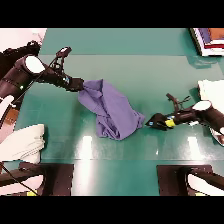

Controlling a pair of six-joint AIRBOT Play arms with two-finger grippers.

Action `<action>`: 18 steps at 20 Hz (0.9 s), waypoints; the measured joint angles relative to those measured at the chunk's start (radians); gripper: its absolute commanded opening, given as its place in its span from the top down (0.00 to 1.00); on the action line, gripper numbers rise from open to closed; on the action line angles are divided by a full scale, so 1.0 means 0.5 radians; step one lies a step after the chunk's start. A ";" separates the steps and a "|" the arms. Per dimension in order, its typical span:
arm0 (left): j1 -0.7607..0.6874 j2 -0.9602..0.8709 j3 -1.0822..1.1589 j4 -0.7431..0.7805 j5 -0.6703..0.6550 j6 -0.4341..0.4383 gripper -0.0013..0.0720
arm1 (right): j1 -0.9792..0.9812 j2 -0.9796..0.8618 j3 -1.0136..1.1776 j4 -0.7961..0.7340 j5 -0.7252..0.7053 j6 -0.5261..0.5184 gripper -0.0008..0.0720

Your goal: Fold the shirts.

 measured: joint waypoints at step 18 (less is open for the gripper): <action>-0.001 0.636 0.500 0.245 -0.031 -0.016 0.95 | -0.094 0.226 1.171 -0.235 0.108 -0.050 0.97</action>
